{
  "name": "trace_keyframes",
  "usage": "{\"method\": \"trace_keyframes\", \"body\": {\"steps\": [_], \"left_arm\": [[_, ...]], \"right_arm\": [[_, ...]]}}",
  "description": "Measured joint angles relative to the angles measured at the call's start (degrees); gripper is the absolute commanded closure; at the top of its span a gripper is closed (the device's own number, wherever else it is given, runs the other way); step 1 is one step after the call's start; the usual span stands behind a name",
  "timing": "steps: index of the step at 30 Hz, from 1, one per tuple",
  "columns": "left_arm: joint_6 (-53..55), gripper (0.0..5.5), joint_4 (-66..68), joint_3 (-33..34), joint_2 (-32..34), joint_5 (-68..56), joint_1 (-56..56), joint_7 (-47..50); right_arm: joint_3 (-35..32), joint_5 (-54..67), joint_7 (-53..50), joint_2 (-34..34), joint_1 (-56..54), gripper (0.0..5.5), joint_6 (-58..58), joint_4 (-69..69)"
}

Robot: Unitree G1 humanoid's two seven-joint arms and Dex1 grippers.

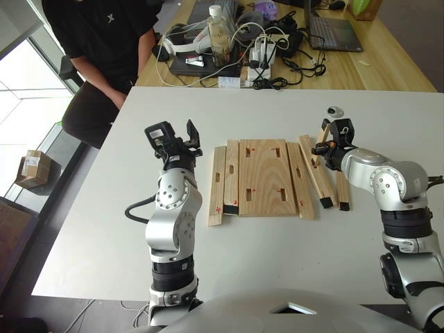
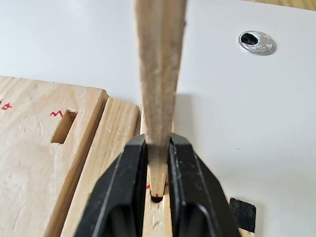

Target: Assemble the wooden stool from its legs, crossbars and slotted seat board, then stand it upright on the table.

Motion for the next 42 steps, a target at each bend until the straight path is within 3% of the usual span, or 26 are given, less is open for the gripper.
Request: {"method": "trace_keyframes", "body": {"steps": [9, 21, 42], "left_arm": [[0.86, 2.54, 0.02, 0.94, 0.00, 0.47, -0.48, -1.09], [1.86, 2.54, -0.25, 1.84, 0.02, 0.50, -0.67, -1.30], [3.32, 2.54, -1.37, 2.23, 0.57, 1.30, -1.80, -2.76]], "right_arm": [[-1.23, -5.15, 3.94, 1.07, 2.53, 5.11, -1.15, -2.76], [-3.86, -13.01, 19.28, 0.18, 16.35, 5.11, -32.46, 4.88], [-8.65, -14.65, 32.67, 3.93, 27.58, 5.11, -60.55, 18.69]]}}
